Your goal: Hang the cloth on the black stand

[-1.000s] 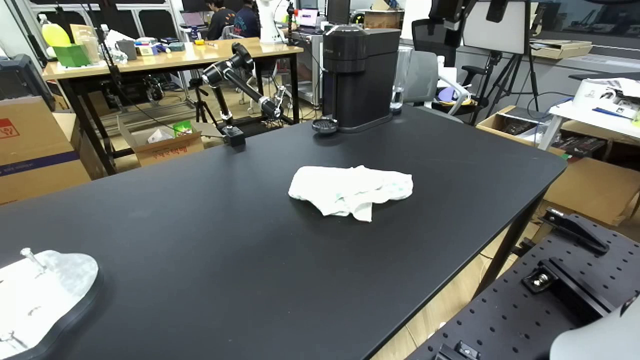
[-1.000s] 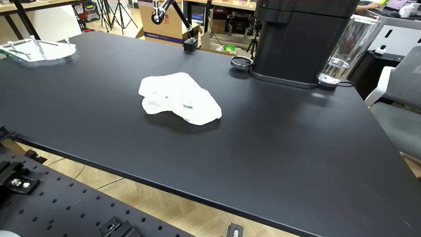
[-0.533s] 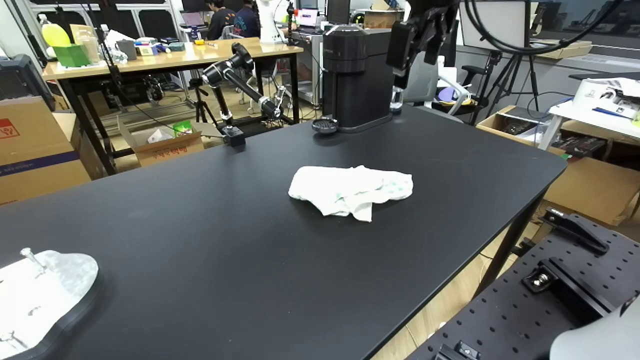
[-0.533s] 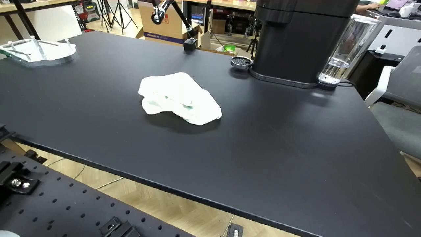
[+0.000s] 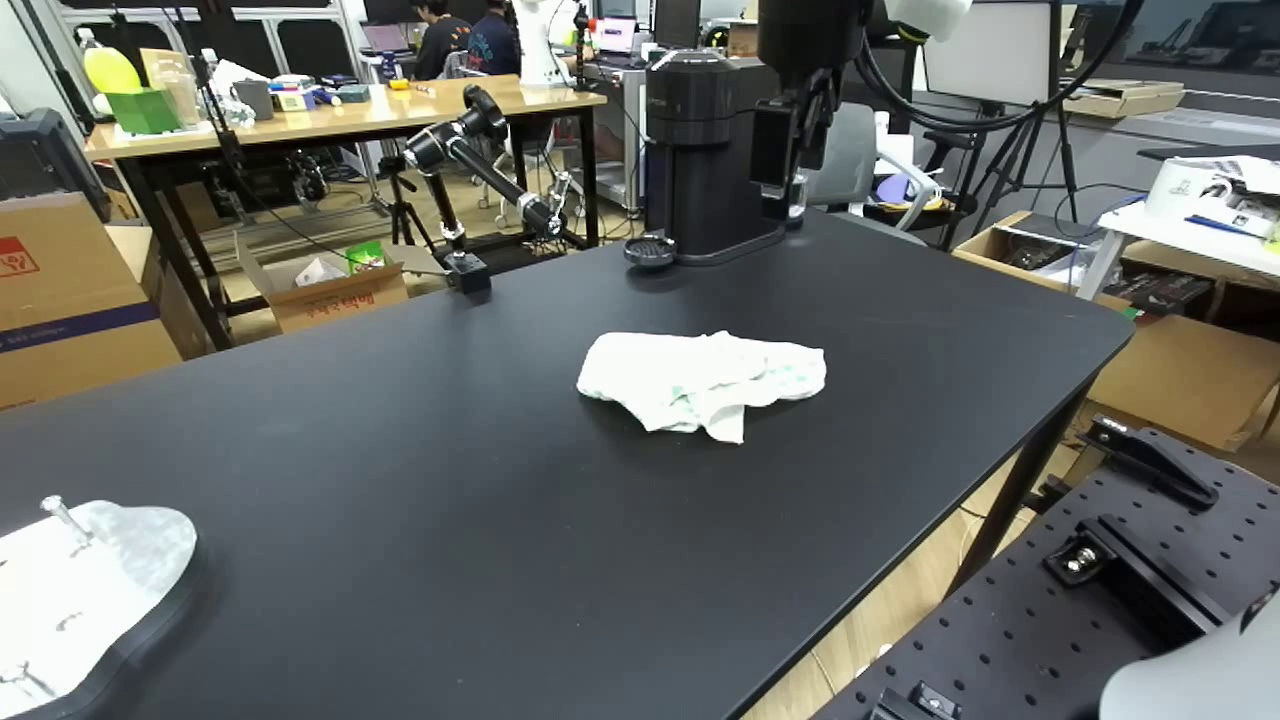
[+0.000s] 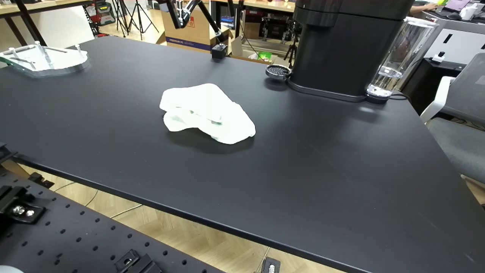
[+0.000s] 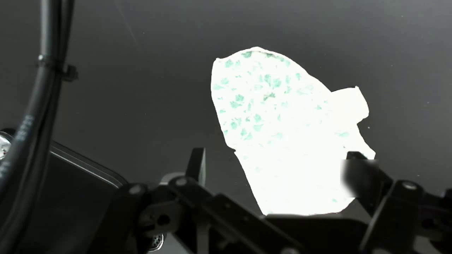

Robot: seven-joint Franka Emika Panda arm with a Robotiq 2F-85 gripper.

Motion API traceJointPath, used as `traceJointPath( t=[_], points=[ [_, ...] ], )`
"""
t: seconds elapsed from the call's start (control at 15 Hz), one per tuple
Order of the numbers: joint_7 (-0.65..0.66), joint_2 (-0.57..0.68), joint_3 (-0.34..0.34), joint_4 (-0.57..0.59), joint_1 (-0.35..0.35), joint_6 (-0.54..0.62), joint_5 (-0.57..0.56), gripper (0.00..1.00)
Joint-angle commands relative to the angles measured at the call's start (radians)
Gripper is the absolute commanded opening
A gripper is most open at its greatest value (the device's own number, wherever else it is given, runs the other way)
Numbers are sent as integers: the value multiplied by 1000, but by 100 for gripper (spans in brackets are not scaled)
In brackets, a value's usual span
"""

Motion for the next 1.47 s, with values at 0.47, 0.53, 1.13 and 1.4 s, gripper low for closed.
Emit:
traceJointPath(
  t=[0.47,0.53,1.13,1.4],
  points=[
    [-49,340,-15,75,-7,222,-115,100],
    [-65,380,-16,91,-5,231,-112,100],
    [-196,629,-3,253,-8,225,-92,100],
    [-225,679,0,291,-17,220,-87,100]
  ],
)
